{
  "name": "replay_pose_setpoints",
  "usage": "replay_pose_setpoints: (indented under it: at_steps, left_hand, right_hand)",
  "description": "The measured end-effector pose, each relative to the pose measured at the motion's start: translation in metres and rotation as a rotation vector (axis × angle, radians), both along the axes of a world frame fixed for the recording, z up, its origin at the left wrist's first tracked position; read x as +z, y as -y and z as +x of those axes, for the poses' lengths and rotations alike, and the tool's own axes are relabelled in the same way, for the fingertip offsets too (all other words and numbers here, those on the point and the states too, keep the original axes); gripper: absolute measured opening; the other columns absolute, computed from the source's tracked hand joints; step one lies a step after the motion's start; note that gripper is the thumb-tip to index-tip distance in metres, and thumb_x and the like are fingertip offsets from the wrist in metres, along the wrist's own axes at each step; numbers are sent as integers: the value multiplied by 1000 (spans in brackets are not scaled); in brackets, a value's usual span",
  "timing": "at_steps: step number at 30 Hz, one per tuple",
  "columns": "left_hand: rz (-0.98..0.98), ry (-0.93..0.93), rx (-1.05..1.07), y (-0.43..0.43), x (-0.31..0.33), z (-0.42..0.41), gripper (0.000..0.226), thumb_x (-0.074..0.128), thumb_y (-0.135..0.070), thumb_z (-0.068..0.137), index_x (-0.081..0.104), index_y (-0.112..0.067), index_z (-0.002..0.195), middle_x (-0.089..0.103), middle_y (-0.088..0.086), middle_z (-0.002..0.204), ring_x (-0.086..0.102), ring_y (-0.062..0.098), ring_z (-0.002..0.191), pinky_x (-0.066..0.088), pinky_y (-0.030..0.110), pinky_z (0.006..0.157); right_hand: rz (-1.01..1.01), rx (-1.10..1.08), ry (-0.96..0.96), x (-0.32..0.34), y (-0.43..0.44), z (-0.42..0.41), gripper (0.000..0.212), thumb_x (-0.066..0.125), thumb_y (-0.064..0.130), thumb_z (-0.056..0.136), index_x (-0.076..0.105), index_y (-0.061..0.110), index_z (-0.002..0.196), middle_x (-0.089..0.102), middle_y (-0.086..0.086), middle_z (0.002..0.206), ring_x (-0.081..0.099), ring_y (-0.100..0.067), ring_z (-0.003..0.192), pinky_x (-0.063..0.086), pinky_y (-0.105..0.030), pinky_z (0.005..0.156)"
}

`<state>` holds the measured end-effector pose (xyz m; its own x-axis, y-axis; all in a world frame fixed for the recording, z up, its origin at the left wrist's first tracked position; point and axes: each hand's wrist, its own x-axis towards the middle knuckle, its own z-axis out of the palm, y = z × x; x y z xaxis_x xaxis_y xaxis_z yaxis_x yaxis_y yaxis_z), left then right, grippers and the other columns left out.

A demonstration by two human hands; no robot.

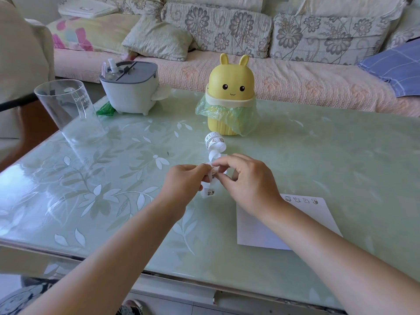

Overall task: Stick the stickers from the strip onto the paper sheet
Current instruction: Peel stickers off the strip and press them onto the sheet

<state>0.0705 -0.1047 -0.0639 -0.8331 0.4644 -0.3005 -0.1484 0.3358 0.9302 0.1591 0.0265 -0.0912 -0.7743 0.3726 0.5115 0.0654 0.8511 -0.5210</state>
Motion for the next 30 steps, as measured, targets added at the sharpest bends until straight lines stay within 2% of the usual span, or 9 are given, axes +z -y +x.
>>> replay_pose_setpoints:
  at_steps: [7, 12, 15, 18, 20, 21, 23, 26, 30]
  left_hand:
    - [-16, 22, -1, 0, 2, 0, 23, 62, -30, 86, 76, -14, 78, 73, -5, 77, 56, 16, 68, 36, 25, 62]
    - [-46, -33, 15, -1, -4, -4, 24, 60, -30, 87, 76, -14, 79, 72, 5, 80, 52, 18, 66, 40, 24, 63]
    - [-151, -194, -5, -3, -12, -9, 29, 59, -34, 88, 71, -12, 73, 52, 4, 56, 39, 15, 49, 32, 21, 50]
    - [-271, -365, -53, -7, -22, -9, 35, 55, -38, 89, 65, -7, 78, 43, -1, 53, 35, 19, 46, 31, 25, 50]
    - [-397, -521, -96, -8, -26, -5, 35, 52, -41, 90, 64, -11, 75, 53, -1, 58, 48, 23, 53, 37, 27, 53]
    - [-464, -618, -116, -9, -27, -2, 35, 51, -44, 92, 65, -16, 76, 59, -1, 67, 56, 23, 64, 41, 28, 56]
    - [-528, -784, -134, -10, -28, 3, 33, 49, -50, 94, 65, -22, 87, 60, -1, 90, 59, 23, 87, 47, 32, 68]
    - [-476, -910, -108, -15, -27, 10, 33, 52, -48, 93, 56, -17, 104, 50, 1, 103, 50, 24, 100, 45, 36, 79]
    - [-212, -1143, -172, -26, -26, 22, 23, 63, -33, 88, 54, -14, 96, 45, -2, 94, 47, 23, 89, 39, 32, 73]
  right_hand:
    - [20, 6, -20, -1, 2, 0, 9, 78, 25, 83, 77, 33, 86, 68, 13, 84, 42, 5, 54, 46, -30, 52]
    - [-66, 36, 36, 4, 5, 0, 12, 78, 23, 82, 74, 34, 81, 63, 15, 91, 53, -11, 56, 47, -29, 56]
    - [-235, 47, 79, 11, 4, 4, 15, 78, 20, 82, 73, 33, 77, 62, 21, 87, 54, -11, 57, 46, -26, 59]
    - [-424, -16, 163, 18, -5, 10, 13, 76, 19, 85, 73, 29, 77, 61, 24, 61, 56, -9, 50, 42, -19, 54]
    - [-559, -57, 198, 22, -15, 17, 9, 77, 19, 85, 74, 24, 79, 65, 12, 58, 62, -14, 49, 45, -22, 49]
    - [-618, -72, 223, 24, -19, 21, 7, 77, 18, 85, 74, 21, 80, 66, 7, 61, 63, -14, 50, 46, -23, 47]
    - [-708, -98, 274, 28, -30, 31, 5, 78, 17, 84, 74, 17, 82, 69, 1, 68, 64, -13, 54, 48, -26, 49]
    - [-767, -149, 321, 31, -46, 48, 5, 78, 15, 84, 73, 14, 83, 71, -1, 71, 63, -14, 54, 47, -26, 48]
    - [-760, -235, 401, 27, -66, 72, 5, 77, 17, 84, 74, 14, 84, 70, 1, 71, 61, -13, 53, 44, -24, 47]
